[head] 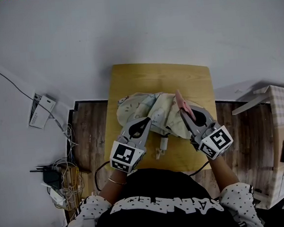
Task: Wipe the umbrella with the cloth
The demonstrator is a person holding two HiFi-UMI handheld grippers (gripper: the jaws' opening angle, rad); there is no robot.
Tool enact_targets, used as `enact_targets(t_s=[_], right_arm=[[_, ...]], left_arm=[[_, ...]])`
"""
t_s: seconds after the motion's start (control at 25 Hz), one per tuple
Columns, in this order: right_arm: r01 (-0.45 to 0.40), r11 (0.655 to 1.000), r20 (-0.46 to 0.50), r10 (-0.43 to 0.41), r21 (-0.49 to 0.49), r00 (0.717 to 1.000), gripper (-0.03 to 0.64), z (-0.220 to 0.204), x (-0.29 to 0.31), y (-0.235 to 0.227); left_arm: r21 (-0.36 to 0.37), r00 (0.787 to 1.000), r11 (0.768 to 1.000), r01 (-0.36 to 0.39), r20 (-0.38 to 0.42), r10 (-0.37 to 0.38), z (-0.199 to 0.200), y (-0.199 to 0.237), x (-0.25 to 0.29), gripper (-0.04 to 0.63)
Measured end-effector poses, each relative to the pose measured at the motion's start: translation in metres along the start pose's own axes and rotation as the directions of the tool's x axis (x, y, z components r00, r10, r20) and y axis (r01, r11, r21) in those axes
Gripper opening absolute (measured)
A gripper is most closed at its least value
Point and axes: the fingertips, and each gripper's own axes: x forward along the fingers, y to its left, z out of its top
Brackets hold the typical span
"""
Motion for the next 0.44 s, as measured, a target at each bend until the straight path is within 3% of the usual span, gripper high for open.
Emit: enact_targets(t_s=[0.44], right_arm=[[0.000, 1.000, -0.002, 0.000, -0.008, 1.000, 0.031, -0.0004, 0.0032, -0.0022]], left_arm=[[0.001, 1.000, 1.000, 0.003, 0.007, -0.003, 0.0013, 0.0030, 0.0034, 0.002]])
